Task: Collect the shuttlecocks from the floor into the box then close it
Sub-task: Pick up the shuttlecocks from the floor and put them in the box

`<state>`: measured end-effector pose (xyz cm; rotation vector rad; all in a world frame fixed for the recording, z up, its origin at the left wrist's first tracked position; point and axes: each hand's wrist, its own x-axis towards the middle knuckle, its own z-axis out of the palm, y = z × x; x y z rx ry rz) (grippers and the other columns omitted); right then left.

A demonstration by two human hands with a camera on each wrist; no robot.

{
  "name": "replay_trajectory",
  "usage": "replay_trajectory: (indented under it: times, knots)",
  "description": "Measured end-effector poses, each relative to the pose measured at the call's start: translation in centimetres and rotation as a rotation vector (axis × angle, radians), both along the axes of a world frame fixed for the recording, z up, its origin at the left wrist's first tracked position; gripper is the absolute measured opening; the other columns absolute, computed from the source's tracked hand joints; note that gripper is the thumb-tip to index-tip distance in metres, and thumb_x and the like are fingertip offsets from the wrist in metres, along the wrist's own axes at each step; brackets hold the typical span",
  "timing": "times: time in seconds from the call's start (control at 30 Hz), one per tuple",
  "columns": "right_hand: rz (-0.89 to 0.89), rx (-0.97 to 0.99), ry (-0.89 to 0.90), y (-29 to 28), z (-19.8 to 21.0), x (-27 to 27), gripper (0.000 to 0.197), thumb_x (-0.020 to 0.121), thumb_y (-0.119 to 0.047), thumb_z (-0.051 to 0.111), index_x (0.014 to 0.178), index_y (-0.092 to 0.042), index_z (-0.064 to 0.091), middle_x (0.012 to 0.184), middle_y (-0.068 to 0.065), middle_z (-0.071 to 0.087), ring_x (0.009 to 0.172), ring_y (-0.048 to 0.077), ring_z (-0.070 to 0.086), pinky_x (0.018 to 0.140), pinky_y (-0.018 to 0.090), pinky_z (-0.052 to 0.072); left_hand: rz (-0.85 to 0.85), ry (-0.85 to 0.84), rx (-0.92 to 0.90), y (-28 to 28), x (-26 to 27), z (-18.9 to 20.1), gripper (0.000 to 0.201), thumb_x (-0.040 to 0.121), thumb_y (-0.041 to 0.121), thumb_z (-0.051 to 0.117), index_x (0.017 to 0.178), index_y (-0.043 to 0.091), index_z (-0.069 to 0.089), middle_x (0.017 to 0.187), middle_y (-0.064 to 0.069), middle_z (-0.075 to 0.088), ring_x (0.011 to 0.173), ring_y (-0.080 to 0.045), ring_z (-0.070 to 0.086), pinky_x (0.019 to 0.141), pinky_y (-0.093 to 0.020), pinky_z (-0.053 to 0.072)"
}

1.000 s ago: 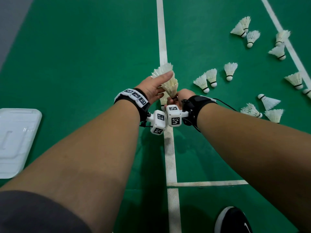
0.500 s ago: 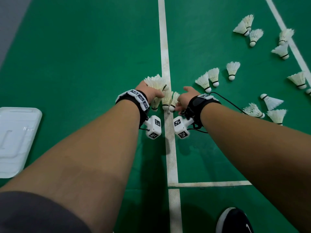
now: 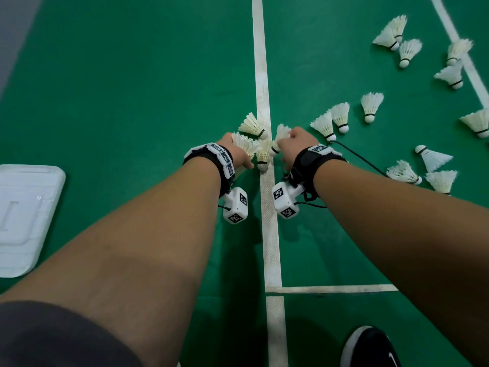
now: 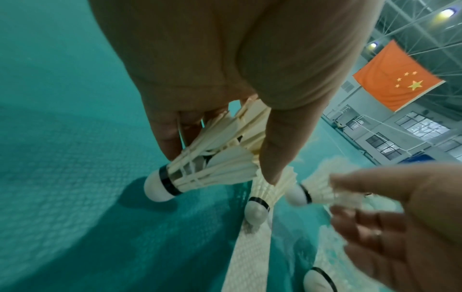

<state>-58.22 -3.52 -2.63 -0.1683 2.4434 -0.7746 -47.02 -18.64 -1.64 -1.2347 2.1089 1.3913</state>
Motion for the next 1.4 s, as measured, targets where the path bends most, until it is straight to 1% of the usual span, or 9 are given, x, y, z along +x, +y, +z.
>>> replay_trajectory:
  times: [0.23, 0.4, 0.6, 0.73, 0.8, 0.93, 1.1, 1.2, 1.4]
  knots:
    - [0.105, -0.213, -0.010, -1.1, 2.9, 1.4, 0.015, 0.092, -0.040, 0.068, 0.084, -0.028, 0.064, 0.084, -0.005, 0.065, 0.078, 0.019, 0.063, 0.073, 0.038, 0.057, -0.131, -0.026, -0.054, 0.8, -0.3, 0.2, 0.093, 0.074, 0.018, 0.094, 0.149, 0.018, 0.040, 0.136, -0.011, 0.061, 0.121, -0.036, 0.061, 0.103, -0.049, 0.051]
    - [0.244, -0.163, -0.049, -1.2, 2.9, 3.2, 0.025, 0.096, -0.039, 0.066, 0.107, -0.019, 0.077, 0.111, 0.001, 0.074, 0.104, 0.022, 0.067, 0.079, 0.030, 0.050, -0.206, 0.021, -0.074, 1.3, -0.6, 0.4, 0.076, 0.065, 0.016, 0.099, 0.129, 0.015, 0.056, 0.108, -0.003, 0.067, 0.094, -0.026, 0.064, 0.085, -0.036, 0.051]
    - [0.162, -0.165, -0.097, -2.0, 4.2, 2.9, 0.070, 0.102, -0.073, 0.035, 0.145, -0.026, 0.062, 0.154, 0.005, 0.057, 0.138, 0.027, 0.055, 0.108, 0.040, 0.041, -0.137, 0.061, -0.025, 0.8, 0.1, -0.1, 0.104, 0.073, 0.007, 0.094, 0.156, 0.022, 0.034, 0.125, -0.008, 0.063, 0.114, -0.032, 0.062, 0.099, -0.042, 0.054]
    - [0.039, -0.238, -0.122, -3.0, 3.8, 2.2, 0.073, 0.103, -0.073, 0.015, 0.120, -0.034, 0.073, 0.144, 0.002, 0.061, 0.126, 0.024, 0.059, 0.114, 0.051, 0.042, -0.112, 0.075, 0.004, 0.1, 0.3, -0.1, 0.104, 0.073, 0.005, 0.093, 0.157, 0.024, 0.034, 0.129, -0.010, 0.067, 0.115, -0.033, 0.065, 0.099, -0.043, 0.055]
    - [-0.021, -0.238, -0.106, -3.1, 3.4, 1.7, 0.071, 0.107, -0.064, 0.013, 0.130, -0.027, 0.070, 0.143, 0.007, 0.061, 0.127, 0.029, 0.060, 0.112, 0.052, 0.046, -0.104, 0.068, 0.002, -0.1, 0.5, -0.3, 0.103, 0.073, 0.004, 0.093, 0.156, 0.023, 0.035, 0.130, -0.010, 0.066, 0.117, -0.034, 0.064, 0.102, -0.045, 0.054]
    - [0.101, -0.036, -0.016, -2.6, 0.6, 0.6, 0.042, 0.108, -0.025, 0.038, 0.146, -0.019, 0.052, 0.128, 0.009, 0.062, 0.098, 0.029, 0.070, 0.071, 0.036, 0.051, -0.095, 0.024, -0.020, -0.7, 1.1, -1.3, 0.103, 0.071, 0.005, 0.095, 0.153, 0.023, 0.037, 0.130, -0.010, 0.065, 0.119, -0.034, 0.062, 0.104, -0.048, 0.052]
    - [0.360, 0.283, 0.047, -2.4, -1.5, 0.4, 0.041, 0.096, -0.020, 0.061, 0.135, -0.009, 0.069, 0.127, 0.013, 0.072, 0.109, 0.032, 0.070, 0.094, 0.037, 0.058, -0.118, -0.038, -0.050, -1.3, 1.3, -2.0, 0.106, 0.072, 0.011, 0.095, 0.156, 0.025, 0.033, 0.123, -0.008, 0.061, 0.110, -0.033, 0.060, 0.098, -0.043, 0.053]
    - [0.412, 0.439, 0.040, -3.0, -2.4, 0.1, 0.037, 0.091, -0.036, 0.064, 0.104, -0.003, 0.075, 0.106, 0.017, 0.075, 0.088, 0.034, 0.067, 0.083, 0.036, 0.055, -0.137, -0.061, -0.063, -1.3, 1.3, -2.1, 0.106, 0.073, 0.013, 0.095, 0.157, 0.023, 0.032, 0.132, -0.012, 0.061, 0.116, -0.036, 0.061, 0.101, -0.044, 0.052]
    - [0.146, 0.130, 0.180, -1.8, -0.1, -1.3, 0.031, 0.102, -0.024, 0.049, 0.122, -0.010, 0.067, 0.112, 0.013, 0.067, 0.095, 0.032, 0.062, 0.079, 0.033, 0.048, -0.187, -0.065, -0.066, -0.7, 0.8, -2.2, 0.100, 0.076, 0.010, 0.093, 0.157, 0.020, 0.034, 0.137, -0.013, 0.061, 0.121, -0.037, 0.061, 0.101, -0.044, 0.052]
